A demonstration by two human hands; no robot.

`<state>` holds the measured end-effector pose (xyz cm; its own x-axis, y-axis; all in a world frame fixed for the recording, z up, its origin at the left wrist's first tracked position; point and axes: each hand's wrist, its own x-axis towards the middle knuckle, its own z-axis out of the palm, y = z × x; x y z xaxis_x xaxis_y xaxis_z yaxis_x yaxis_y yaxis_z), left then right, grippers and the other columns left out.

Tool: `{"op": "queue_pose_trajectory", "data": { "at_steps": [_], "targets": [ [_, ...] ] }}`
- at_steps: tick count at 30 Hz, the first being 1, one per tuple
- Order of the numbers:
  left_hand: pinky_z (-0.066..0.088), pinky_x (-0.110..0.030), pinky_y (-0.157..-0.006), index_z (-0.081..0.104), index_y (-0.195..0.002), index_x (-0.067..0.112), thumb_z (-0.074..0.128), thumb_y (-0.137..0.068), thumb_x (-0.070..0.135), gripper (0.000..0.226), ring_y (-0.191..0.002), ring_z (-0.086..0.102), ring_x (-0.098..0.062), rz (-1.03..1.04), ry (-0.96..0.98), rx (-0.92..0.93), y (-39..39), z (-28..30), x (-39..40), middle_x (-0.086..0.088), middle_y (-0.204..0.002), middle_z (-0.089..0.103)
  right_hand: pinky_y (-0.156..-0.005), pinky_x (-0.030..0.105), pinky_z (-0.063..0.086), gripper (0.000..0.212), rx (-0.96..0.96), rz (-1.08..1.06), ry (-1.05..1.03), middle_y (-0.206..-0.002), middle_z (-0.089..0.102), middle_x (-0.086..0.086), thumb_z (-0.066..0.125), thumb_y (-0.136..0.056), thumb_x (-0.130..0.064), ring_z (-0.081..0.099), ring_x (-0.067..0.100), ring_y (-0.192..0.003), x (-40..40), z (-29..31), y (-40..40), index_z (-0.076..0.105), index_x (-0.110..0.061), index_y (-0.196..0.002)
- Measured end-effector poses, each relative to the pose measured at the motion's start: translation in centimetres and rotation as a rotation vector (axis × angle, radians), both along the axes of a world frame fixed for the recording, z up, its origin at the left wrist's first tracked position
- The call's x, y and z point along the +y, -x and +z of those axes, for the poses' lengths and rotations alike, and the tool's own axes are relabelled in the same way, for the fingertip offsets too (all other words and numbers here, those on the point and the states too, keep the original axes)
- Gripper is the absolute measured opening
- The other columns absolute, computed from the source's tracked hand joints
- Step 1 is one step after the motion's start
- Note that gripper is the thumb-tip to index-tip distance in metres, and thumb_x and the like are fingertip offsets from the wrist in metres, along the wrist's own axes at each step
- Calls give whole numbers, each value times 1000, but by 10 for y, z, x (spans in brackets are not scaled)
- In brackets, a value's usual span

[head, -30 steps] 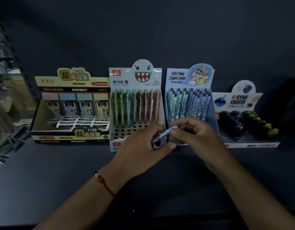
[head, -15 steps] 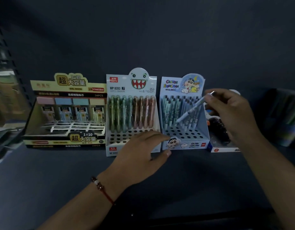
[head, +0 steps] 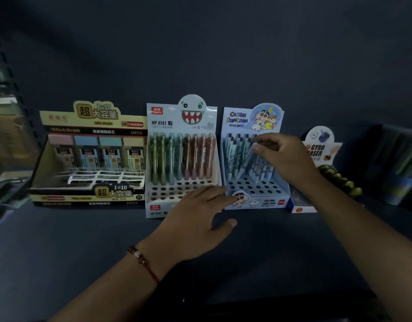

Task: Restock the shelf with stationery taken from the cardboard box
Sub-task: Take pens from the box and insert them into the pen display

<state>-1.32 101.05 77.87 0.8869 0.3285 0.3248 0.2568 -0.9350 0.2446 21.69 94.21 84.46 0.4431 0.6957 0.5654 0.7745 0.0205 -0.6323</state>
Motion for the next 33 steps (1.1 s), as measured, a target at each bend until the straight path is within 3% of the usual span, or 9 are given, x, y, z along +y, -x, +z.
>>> {"op": "queue_pose_trajectory", "data": {
  "at_steps": [3,8,11,14,21,26,29,31,33],
  "targets": [
    [-18,2,-95,30,-150,41,41,-98,56,55,-143,8,2,-1,9,1,-1,0,1,20,-158,19,-71,8,42,25,-66,0,67,-94,68,-9,68,-91,-29,60,-1,-83,7,4,-1,72,-15,-112],
    [-15,0,-98,32,-149,41,42,-98,54,54,-144,8,2,-2,28,-6,-1,0,1,21,-158,18,-80,21,42,27,-166,2,181,-111,71,5,67,-92,-28,62,11,-96,19,12,2,71,-12,-114],
    [-10,-5,-104,32,-149,42,42,-98,53,53,-144,8,1,1,39,-6,-1,-1,1,22,-159,16,-78,28,47,27,-222,-26,265,-108,71,10,66,-93,-29,64,19,-95,24,18,0,72,-8,-108],
    [-4,-13,-111,31,-149,43,41,-99,53,52,-145,8,-1,1,53,-3,-1,-1,2,22,-159,15,-85,44,52,30,-252,-59,358,-105,70,21,67,-92,-30,65,33,-97,30,21,-3,72,-3,-104],
    [-2,-14,-111,34,-148,41,42,-99,51,50,-146,11,-2,12,63,-4,-1,-1,2,22,-159,17,-83,49,54,34,-296,-88,390,-100,69,25,69,-90,-32,65,38,-92,38,21,-7,71,1,-99],
    [0,-17,-113,33,-148,42,41,-99,51,50,-146,10,-3,14,78,2,-1,-3,3,22,-159,16,-65,34,48,36,-348,-108,448,-85,67,27,67,-91,-32,64,40,-79,43,24,-8,69,4,-87],
    [5,-23,-118,33,-148,42,41,-99,51,50,-146,10,-4,9,83,6,0,-3,3,22,-159,15,-73,38,55,34,-327,-124,413,-90,69,25,68,-91,-32,66,38,-83,43,19,-7,71,1,-91],
    [4,-22,-117,32,-148,43,41,-99,51,50,-146,9,-3,10,84,8,1,-3,3,22,-159,14,-70,36,52,32,-324,-131,349,-82,69,17,67,-91,-33,64,32,-76,40,13,-6,70,-2,-87],
    [0,-18,-114,32,-148,43,41,-99,51,50,-146,10,-3,12,69,0,0,-4,2,22,-159,16,-65,29,39,18,-310,-112,271,-74,62,0,65,-93,-31,56,18,-69,34,8,-2,70,-14,-90]
  ]
}}
